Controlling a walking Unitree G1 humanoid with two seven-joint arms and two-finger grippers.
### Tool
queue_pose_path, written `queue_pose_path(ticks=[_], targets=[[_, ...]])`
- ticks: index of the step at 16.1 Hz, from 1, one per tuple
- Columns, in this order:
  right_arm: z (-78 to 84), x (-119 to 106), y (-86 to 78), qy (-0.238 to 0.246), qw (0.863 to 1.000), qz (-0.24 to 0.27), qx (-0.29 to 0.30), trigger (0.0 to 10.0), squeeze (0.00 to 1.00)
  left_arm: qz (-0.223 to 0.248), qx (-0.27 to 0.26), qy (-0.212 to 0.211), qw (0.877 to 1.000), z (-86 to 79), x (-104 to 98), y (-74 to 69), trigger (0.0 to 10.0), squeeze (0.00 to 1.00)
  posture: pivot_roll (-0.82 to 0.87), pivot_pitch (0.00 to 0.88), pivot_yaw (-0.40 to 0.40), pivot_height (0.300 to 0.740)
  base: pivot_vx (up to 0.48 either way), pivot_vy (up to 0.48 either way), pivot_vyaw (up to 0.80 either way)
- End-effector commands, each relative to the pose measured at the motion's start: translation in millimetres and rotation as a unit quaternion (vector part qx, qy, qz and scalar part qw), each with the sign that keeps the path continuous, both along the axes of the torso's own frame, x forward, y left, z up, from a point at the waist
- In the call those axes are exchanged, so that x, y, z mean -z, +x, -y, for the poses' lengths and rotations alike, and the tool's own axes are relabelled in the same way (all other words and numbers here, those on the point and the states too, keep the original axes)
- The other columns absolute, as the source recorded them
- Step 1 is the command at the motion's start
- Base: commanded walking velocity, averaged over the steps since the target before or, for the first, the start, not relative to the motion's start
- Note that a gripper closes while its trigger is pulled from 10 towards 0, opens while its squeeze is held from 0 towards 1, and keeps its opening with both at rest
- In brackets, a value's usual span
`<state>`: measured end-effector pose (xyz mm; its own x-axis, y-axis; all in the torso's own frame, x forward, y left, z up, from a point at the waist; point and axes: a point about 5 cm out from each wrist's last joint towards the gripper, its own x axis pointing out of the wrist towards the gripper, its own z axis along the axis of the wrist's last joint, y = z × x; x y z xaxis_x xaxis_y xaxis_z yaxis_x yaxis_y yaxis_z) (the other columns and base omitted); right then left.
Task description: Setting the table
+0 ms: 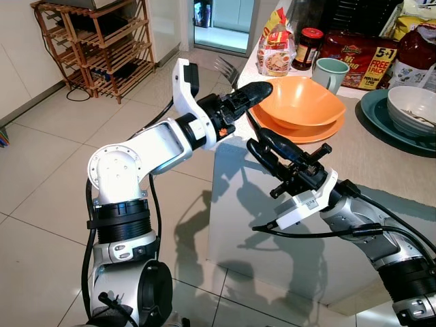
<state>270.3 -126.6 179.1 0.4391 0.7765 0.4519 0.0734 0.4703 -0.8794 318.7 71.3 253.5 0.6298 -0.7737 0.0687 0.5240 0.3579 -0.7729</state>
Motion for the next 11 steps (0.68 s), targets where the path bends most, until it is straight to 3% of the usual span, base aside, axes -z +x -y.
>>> queue_pose_path(ticks=[1, 11], targets=[[0.6, -2.4, 1.7, -0.005, 1.000, 0.006, -0.002, 0.0, 0.00, 0.002, 0.015, -0.003, 1.000, 3.4, -3.4, -2.0, 0.0, 0.00, 0.18, 0.000, -0.007, 0.740, 0.000, 0.000, 0.00], [2.6, -0.2, 4.1, -0.011, 1.000, 0.004, 0.006, 0.0, 0.00, -0.005, 0.015, 0.003, 1.000, 3.5, -0.3, -3.9, 0.0, 0.00, 0.18, 0.000, -0.007, 0.740, 0.000, 0.000, 0.00]])
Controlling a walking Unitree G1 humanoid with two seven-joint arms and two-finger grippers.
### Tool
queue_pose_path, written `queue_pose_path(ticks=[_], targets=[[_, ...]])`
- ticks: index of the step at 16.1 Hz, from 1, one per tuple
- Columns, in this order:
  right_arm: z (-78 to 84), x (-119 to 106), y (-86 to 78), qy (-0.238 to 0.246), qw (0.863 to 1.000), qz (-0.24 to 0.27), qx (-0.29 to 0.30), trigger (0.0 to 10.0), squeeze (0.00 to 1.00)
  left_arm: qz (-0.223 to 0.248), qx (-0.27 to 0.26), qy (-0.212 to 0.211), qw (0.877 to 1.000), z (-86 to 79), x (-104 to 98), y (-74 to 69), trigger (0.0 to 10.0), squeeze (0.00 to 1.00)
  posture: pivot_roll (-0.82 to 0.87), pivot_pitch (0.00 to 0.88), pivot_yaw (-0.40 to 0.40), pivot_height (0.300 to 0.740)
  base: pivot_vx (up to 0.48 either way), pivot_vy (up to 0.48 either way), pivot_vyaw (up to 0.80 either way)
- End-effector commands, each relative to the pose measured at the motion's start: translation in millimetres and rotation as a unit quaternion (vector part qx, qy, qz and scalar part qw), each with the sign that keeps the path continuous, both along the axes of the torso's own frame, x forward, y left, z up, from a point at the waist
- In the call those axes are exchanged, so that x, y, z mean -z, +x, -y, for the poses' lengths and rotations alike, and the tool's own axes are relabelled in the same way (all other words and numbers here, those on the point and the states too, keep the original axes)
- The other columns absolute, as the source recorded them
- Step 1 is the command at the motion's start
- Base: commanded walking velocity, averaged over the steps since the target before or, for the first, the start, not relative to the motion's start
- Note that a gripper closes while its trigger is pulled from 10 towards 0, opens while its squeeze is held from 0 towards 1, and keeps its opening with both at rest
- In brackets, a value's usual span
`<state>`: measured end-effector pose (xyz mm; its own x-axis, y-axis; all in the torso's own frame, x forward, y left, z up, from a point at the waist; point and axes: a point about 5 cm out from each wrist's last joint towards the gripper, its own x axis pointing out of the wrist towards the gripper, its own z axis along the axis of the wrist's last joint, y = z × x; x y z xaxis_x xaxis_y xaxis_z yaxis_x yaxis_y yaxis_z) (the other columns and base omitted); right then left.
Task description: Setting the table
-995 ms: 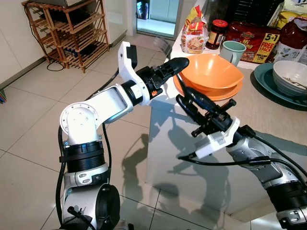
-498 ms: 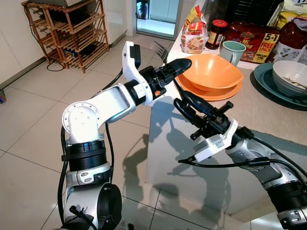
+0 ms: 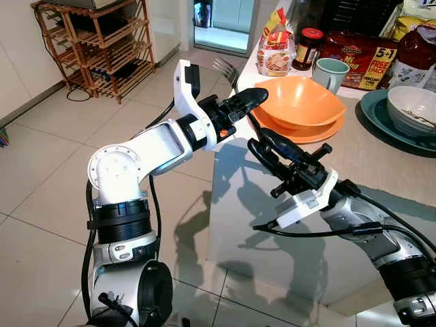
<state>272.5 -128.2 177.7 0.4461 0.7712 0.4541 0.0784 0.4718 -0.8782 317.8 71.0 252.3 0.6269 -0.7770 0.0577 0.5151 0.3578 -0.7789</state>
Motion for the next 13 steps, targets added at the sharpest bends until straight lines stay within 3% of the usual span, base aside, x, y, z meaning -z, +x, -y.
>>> queue_pose_path(ticks=[1, 11, 12, 13], targets=[[1.1, -1.5, 2.2, -0.012, 1.000, 0.005, 0.003, 0.0, 0.00, 0.001, 0.013, 0.003, 1.000, 3.2, -0.5, -3.4, 0.0, 0.00, 0.18, 0.000, -0.005, 0.740, 0.000, 0.000, 0.00], [4.0, 0.2, 3.6, -0.004, 1.000, 0.000, 0.013, 0.0, 0.00, -0.004, 0.009, 0.006, 1.000, 2.8, -0.3, -1.5, 0.0, 0.00, 0.18, 0.000, 0.001, 0.740, 0.000, 0.000, 0.00], [4.9, 0.0, 3.9, 0.001, 1.000, 0.000, 0.017, 10.0, 0.22, -0.005, 0.008, 0.005, 1.000, 2.7, -0.3, -1.4, 0.0, 0.00, 0.18, 0.000, 0.001, 0.740, 0.000, 0.000, 0.00], [5.3, 0.4, 4.2, 0.005, 1.000, -0.004, 0.018, 10.0, 1.00, -0.005, 0.006, 0.005, 1.000, 2.2, -0.8, -0.9, 0.0, 0.00, 0.18, 0.000, 0.002, 0.740, 0.000, 0.000, 0.00]])
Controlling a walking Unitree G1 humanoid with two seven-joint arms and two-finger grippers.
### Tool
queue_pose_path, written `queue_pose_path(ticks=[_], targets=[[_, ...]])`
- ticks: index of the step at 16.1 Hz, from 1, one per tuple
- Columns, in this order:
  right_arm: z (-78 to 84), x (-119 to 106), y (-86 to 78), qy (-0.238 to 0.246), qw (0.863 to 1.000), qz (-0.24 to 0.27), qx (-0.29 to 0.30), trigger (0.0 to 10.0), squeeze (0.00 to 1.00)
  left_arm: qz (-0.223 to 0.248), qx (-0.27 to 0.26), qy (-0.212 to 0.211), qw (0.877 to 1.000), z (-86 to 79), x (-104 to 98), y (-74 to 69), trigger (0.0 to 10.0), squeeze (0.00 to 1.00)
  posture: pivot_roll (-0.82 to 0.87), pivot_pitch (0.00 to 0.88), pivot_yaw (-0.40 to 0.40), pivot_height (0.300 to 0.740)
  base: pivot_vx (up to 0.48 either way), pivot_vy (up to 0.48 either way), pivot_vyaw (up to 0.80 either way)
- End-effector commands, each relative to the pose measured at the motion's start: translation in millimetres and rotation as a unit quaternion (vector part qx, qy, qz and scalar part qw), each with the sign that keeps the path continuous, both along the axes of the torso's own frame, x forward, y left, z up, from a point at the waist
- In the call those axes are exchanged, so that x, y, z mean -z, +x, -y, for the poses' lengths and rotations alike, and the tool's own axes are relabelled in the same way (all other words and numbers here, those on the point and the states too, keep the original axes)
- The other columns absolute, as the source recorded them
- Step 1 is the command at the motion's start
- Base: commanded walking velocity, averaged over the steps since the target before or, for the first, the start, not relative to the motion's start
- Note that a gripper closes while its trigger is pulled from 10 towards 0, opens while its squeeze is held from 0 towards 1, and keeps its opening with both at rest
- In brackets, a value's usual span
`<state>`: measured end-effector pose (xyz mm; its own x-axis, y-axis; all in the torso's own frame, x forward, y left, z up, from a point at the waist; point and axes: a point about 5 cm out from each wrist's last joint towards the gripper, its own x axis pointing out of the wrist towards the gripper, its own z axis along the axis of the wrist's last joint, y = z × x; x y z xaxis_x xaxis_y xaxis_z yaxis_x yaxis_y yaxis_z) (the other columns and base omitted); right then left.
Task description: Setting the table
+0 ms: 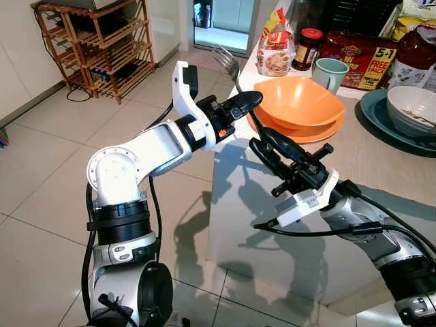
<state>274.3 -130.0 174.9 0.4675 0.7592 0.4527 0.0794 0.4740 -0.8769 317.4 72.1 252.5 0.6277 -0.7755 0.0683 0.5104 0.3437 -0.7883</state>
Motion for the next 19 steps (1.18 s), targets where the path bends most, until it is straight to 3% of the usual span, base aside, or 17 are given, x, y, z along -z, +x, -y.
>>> queue_pose_path(ticks=[1, 6, 7, 8, 10, 12, 13, 14, 15, 16, 17, 18, 19], targets=[[3.8, -2, 2.6, 0.003, 1.000, 0.000, 0.008, 10.0, 1.00, -0.002, 0.006, 0.014, 1.000, 3.1, -1, -0.3, 0.0, 0.00, 0.18, 0.000, 0.001, 0.740, 0.000, 0.000, 0.00], [6.9, 3, -0.3, 0.007, 1.000, -0.012, 0.012, 10.0, 1.00, 0.005, -0.032, 0.011, 0.999, -9.3, -9, 11.7, 0.0, 0.00, 0.17, 0.000, 0.000, 0.740, 0.000, 0.000, 0.00], [7.7, 6, -2.1, 0.007, 1.000, -0.017, 0.017, 10.0, 0.95, 0.009, -0.047, 0.011, 0.999, -14.6, -12, 16.3, 0.0, 0.00, 0.17, 0.000, 0.000, 0.740, 0.000, 0.000, 0.00], [9.4, 11, -7.1, 0.011, 0.999, -0.028, 0.020, 10.0, 0.00, 0.012, -0.076, 0.009, 0.997, -24.8, -17, 24.4, 0.0, 0.00, 0.17, 0.000, -0.001, 0.740, 0.000, 0.000, 0.00], [14.4, 14, -14.1, 0.039, 0.998, -0.040, 0.030, 10.0, 0.00, 0.022, -0.115, 0.018, 0.993, -42.2, -23, 33.3, 0.0, 0.00, 0.17, 0.000, 0.001, 0.740, 0.000, 0.000, 0.00], [27.7, 12, -15.2, 0.109, 0.989, -0.062, 0.078, 10.0, 0.00, 0.047, -0.185, 0.102, 0.976, -65.2, -20, 39.9, 0.0, 0.00, 0.16, 0.000, 0.003, 0.740, 0.000, 0.000, 0.00], [40.5, 10, -8.0, 0.194, 0.964, -0.109, 0.143, 10.0, 0.00, 0.084, -0.232, 0.221, 0.943, -80.0, -12, 38.3, 0.0, 0.00, 0.16, 0.000, 0.000, 0.740, 0.000, 0.000, 0.00], [44.0, 10, -4.4, 0.236, 0.947, -0.143, 0.164, 10.0, 0.00, 0.106, -0.244, 0.279, 0.923, -83.4, -6, 34.3, 0.0, 0.00, 0.16, 0.000, -0.001, 0.740, 0.000, 0.000, 0.00], [40.1, 14, -2.5, 0.295, 0.916, -0.218, 0.164, 10.0, 0.00, 0.141, -0.255, 0.333, 0.897, -83.0, 3, 23.6, 4.6, 0.00, 0.15, 0.000, -0.010, 0.740, 0.000, 0.000, 0.00], [28.8, 16, -7.1, 0.331, 0.893, -0.272, 0.138, 10.0, 0.00, 0.182, -0.269, 0.340, 0.882, -78.5, 8, 11.1, 10.0, 0.00, 0.14, 0.003, -0.012, 0.740, 0.000, 0.000, 0.00], [21.2, 19, -14.4, 0.373, 0.864, -0.314, 0.127, 10.0, 0.00, 0.198, -0.279, 0.332, 0.879, -75.8, 16, -2.2, 10.0, 0.00, 0.13, 0.008, -0.018, 0.740, 0.000, 0.000, 0.00], [18.9, 24, -22.5, 0.409, 0.838, -0.337, 0.130, 10.0, 0.00, 0.218, -0.279, 0.359, 0.863, -76.3, 30, -13.7, 10.0, 0.00, 0.12, 0.012, -0.024, 0.740, 0.000, 0.000, 0.00], [19.6, 29, -25.6, 0.417, 0.824, -0.356, 0.143, 10.0, 0.00, 0.240, -0.269, 0.386, 0.849, -75.6, 38, -20.0, 10.0, 0.00, 0.12, 0.014, -0.025, 0.740, 0.000, 0.000, 0.00]])
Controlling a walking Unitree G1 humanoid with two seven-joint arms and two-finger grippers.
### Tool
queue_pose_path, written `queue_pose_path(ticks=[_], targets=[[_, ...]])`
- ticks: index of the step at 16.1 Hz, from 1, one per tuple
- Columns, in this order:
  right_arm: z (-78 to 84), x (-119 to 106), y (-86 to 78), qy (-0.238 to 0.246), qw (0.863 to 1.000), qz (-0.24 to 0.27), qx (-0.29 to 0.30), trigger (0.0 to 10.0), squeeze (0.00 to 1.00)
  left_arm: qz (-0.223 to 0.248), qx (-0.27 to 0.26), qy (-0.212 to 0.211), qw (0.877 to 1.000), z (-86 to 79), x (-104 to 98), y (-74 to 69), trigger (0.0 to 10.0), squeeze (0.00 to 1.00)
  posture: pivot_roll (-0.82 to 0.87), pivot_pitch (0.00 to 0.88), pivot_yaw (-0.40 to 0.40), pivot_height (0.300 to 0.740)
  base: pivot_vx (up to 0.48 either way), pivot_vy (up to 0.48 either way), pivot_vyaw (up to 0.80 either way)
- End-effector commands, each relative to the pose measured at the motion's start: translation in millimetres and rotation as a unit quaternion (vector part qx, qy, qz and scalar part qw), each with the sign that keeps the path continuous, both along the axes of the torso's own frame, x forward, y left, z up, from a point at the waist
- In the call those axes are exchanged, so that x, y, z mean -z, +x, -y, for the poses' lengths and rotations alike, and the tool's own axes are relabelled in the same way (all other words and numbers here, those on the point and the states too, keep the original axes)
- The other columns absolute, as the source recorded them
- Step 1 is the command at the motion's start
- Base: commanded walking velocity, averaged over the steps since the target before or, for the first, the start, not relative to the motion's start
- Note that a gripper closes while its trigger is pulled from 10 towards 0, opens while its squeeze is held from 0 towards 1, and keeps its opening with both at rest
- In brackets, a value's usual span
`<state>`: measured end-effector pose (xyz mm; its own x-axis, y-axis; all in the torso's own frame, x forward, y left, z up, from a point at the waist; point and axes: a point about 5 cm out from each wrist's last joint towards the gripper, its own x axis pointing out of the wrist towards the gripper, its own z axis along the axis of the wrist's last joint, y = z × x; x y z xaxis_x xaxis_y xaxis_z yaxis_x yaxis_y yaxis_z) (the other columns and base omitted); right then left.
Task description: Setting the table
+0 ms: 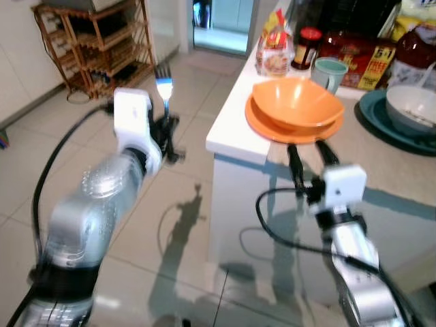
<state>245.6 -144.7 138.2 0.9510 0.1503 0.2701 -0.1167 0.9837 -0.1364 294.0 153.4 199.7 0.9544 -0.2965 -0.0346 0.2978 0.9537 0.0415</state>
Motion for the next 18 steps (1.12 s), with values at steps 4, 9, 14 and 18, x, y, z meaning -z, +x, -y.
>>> queue_pose_path(ticks=[4, 9, 14, 18], targets=[[24.1, 22, -26.5, -0.021, 0.995, -0.067, 0.071, 10.0, 0.00, 0.005, 0.017, 0.045, 0.999, -1.7, 36, -26.6, 10.0, 0.00, 0.07, 0.033, -0.044, 0.740, 0.000, -0.338, 0.00], [35.6, 18, -41.4, -0.002, 0.994, -0.058, 0.093, 10.0, 0.00, 0.008, 0.014, 0.054, 0.998, 0.9, 48, -35.7, 10.0, 0.00, 0.06, 0.037, -0.051, 0.740, 0.000, -0.480, 0.00], [20.9, 9, -38.7, 0.006, 0.996, -0.041, 0.073, 10.0, 0.00, 0.023, 0.021, 0.033, 0.999, 7.5, 43, -32.3, 10.0, 0.00, 0.06, 0.032, -0.031, 0.740, 0.000, -0.480, 0.00], [25.8, 12, -39.8, 0.012, 0.995, -0.047, 0.087, 10.0, 0.00, 0.031, 0.017, 0.026, 0.999, 9.9, 38, -31.1, 10.0, 0.00, 0.07, 0.029, -0.041, 0.740, 0.000, -0.480, 0.00]])
